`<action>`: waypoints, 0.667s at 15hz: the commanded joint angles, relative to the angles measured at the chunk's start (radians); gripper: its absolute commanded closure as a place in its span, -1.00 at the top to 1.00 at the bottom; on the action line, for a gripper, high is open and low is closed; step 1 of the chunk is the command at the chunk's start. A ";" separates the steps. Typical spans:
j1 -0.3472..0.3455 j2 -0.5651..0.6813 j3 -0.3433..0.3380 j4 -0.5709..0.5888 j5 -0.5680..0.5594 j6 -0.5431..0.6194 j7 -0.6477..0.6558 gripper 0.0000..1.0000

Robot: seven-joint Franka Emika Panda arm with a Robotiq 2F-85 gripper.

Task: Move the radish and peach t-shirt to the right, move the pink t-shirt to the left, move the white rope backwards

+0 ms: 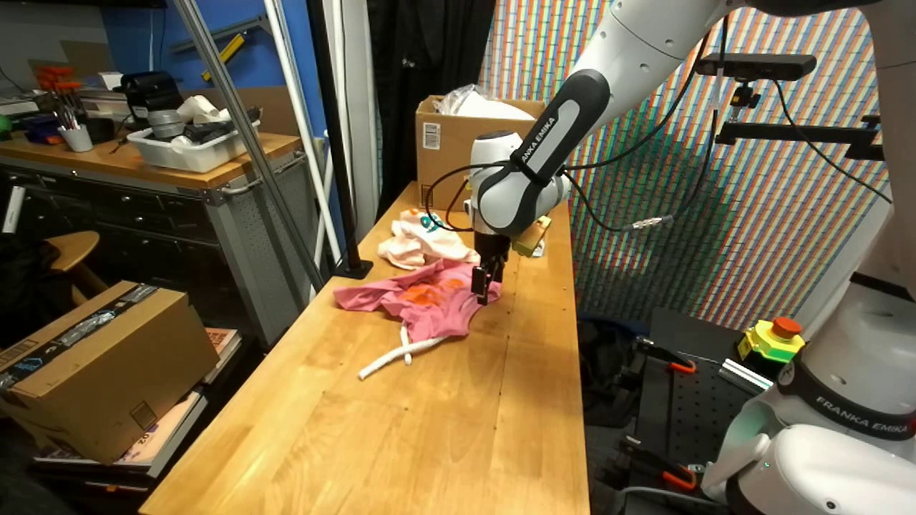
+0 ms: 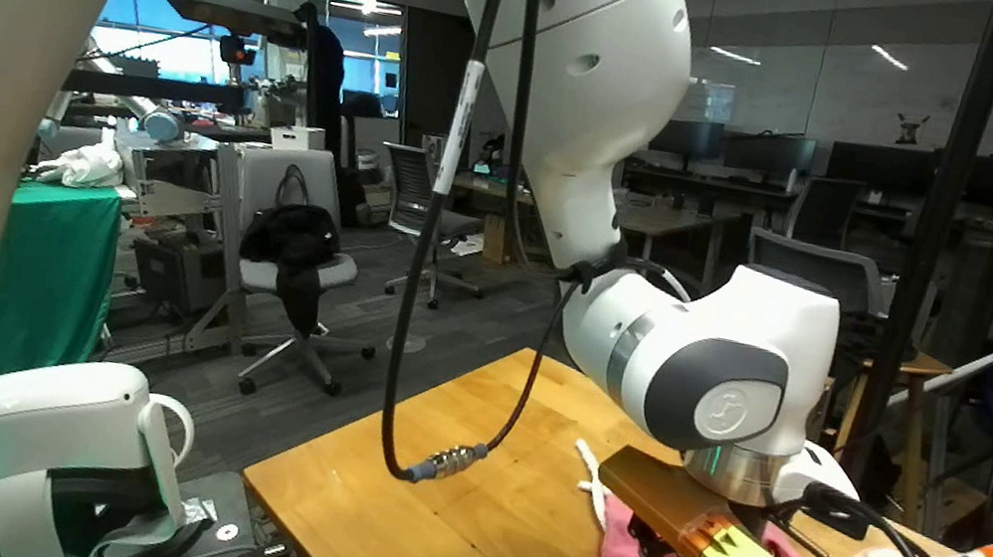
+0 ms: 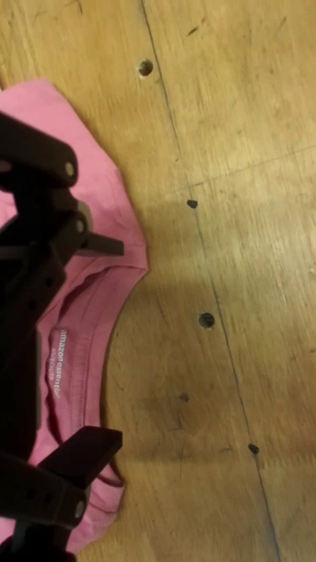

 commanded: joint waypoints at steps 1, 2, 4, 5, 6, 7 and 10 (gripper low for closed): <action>-0.011 -0.001 0.000 -0.032 -0.014 0.048 -0.009 1.00; -0.012 0.004 0.000 -0.034 -0.013 0.053 -0.009 1.00; -0.017 0.013 0.002 -0.035 -0.011 0.062 -0.012 1.00; -0.017 0.023 0.000 -0.031 -0.012 0.070 -0.010 1.00; -0.012 0.029 -0.005 -0.030 -0.017 0.082 -0.002 1.00; -0.011 0.036 -0.006 -0.027 -0.019 0.087 0.001 1.00; -0.010 0.055 -0.009 -0.021 -0.024 0.107 0.003 1.00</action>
